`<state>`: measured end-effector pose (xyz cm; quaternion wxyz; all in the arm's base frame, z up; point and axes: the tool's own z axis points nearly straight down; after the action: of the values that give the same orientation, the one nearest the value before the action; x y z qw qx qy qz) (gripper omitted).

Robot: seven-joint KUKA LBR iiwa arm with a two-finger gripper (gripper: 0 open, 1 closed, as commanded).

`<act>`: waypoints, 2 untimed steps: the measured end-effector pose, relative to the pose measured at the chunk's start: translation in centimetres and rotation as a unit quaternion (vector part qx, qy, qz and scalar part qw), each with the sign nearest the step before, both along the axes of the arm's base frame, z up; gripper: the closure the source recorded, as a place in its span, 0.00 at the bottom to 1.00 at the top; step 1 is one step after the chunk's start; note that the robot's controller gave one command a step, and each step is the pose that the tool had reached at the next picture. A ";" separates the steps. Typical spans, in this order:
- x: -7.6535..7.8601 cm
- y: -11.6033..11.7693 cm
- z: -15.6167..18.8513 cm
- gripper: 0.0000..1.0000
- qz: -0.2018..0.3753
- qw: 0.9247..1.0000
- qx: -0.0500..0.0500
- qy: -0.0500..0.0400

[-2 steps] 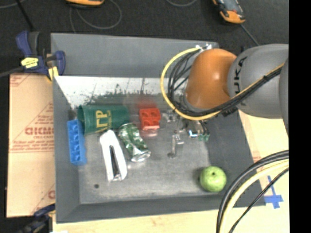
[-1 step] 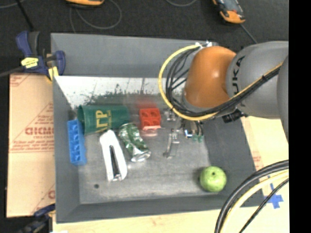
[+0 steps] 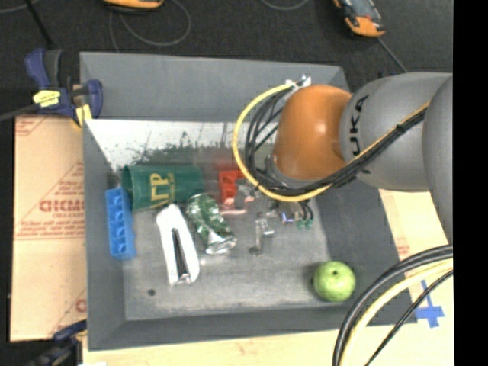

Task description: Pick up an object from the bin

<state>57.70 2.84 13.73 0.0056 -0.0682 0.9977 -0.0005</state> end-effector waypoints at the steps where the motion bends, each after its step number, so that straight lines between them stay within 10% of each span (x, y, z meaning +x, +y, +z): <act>1: -0.9 1.3 -3.0 0.00 0.077 0.997 0.000 0.004; 2: 1.3 1.8 -6.0 1.00 0.168 0.986 -0.001 -0.004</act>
Offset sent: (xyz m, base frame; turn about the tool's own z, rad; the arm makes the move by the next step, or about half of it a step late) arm 0.0062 0.0176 -0.0673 -0.3394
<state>58.98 4.61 7.76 0.0095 -0.2349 0.9720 -0.0009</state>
